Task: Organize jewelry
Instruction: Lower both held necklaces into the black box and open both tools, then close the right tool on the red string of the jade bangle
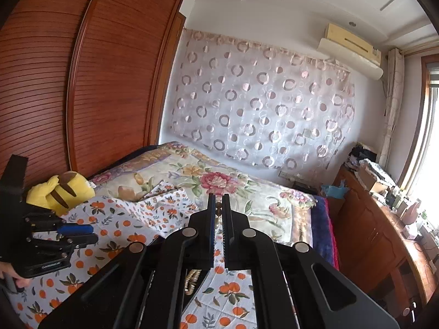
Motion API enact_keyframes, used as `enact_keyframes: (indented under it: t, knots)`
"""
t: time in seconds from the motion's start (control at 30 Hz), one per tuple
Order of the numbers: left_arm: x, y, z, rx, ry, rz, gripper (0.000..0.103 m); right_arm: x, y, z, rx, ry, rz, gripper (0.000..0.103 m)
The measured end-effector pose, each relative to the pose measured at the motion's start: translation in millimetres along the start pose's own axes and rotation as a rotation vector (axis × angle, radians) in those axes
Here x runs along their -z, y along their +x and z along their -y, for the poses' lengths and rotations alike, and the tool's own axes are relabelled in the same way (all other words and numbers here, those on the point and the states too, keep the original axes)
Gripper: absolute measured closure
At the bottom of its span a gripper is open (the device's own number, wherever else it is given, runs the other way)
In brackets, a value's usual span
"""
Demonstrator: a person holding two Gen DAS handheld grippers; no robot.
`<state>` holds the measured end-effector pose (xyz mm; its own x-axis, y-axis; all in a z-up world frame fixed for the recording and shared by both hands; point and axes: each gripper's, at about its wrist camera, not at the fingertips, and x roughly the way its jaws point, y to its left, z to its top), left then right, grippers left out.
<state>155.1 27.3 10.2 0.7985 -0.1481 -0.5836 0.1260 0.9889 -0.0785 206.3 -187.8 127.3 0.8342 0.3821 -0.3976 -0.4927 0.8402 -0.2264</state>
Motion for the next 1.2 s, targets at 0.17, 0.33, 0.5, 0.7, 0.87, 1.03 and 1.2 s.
enact_keyframes:
  t: [0.17, 0.33, 0.5, 0.7, 0.87, 1.03, 1.2]
  knots:
    - [18.1, -5.1, 1.7, 0.005, 0.004, -0.011, 0.088, 20.4, 20.8, -11.2, -0.051, 0.000, -0.077, 0.098]
    - [34.8, -12.6, 7.4, 0.010, 0.014, -0.013, 0.078, 54.6, 39.8, -25.9, -0.110, 0.010, -0.173, 0.097]
    - [53.2, -16.1, 14.9, 0.018, 0.025, -0.031, 0.075, 88.4, 40.8, -31.0, -0.133, 0.048, -0.207, 0.061]
    - [79.2, -15.1, 19.2, 0.048, 0.010, -0.066, 0.072, 125.8, 24.3, -35.8, -0.180, 0.072, -0.231, 0.058]
    - [95.1, -10.7, 21.9, 0.063, -0.002, -0.101, 0.072, 161.4, 14.9, -47.0, -0.215, 0.080, -0.284, 0.058]
    - [103.5, -8.9, 25.6, 0.067, -0.006, -0.117, 0.071, 196.4, 23.5, -58.4, -0.240, 0.090, -0.374, 0.067]
    - [106.4, -11.0, 30.6, 0.081, -0.008, -0.121, 0.071, 214.1, 26.6, -62.1, -0.263, 0.103, -0.420, 0.069]
